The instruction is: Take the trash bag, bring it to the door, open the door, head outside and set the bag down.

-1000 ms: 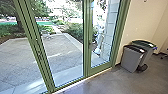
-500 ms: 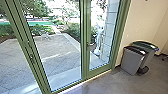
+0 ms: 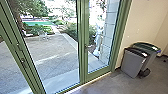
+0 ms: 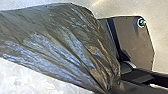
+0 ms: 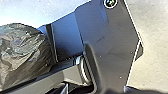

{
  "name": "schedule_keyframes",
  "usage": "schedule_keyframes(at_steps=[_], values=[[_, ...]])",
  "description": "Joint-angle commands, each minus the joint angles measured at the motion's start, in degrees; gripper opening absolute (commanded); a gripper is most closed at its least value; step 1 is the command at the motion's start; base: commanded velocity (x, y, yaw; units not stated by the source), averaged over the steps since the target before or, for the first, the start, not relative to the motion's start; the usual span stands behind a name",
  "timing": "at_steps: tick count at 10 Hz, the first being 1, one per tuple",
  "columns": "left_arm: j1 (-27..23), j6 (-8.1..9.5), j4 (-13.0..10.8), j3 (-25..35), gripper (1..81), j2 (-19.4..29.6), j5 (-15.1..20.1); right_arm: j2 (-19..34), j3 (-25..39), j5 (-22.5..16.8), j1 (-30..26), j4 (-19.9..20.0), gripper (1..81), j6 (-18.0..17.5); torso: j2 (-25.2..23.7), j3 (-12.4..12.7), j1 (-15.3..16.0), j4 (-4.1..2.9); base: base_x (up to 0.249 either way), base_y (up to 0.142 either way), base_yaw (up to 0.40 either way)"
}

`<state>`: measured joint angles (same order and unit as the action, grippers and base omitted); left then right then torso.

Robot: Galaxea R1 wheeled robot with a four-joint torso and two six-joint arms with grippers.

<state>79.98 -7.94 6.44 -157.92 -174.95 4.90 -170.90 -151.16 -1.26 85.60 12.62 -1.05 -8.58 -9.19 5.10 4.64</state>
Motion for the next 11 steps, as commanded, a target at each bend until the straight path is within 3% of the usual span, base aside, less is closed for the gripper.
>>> schedule_keyframes(at_steps=[1, 11], values=[[-2.7, -0.59, -0.3, 0.2, 1.0, -0.1, 3.7, 0.1, 0.0, -3.5, -2.1, -0.4, 81.1, 0.3, 0.0, 0.0, 0.0, 0.00, 0.192, -0.100, 0.000], [-2.7, -0.59, -0.3, 0.2, 1.0, -0.2, 3.7, -0.4, -0.5, -2.5, -1.8, -0.5, 81.1, 0.2, 0.0, 0.0, 0.0, 0.00, 0.192, -0.098, 0.000]])
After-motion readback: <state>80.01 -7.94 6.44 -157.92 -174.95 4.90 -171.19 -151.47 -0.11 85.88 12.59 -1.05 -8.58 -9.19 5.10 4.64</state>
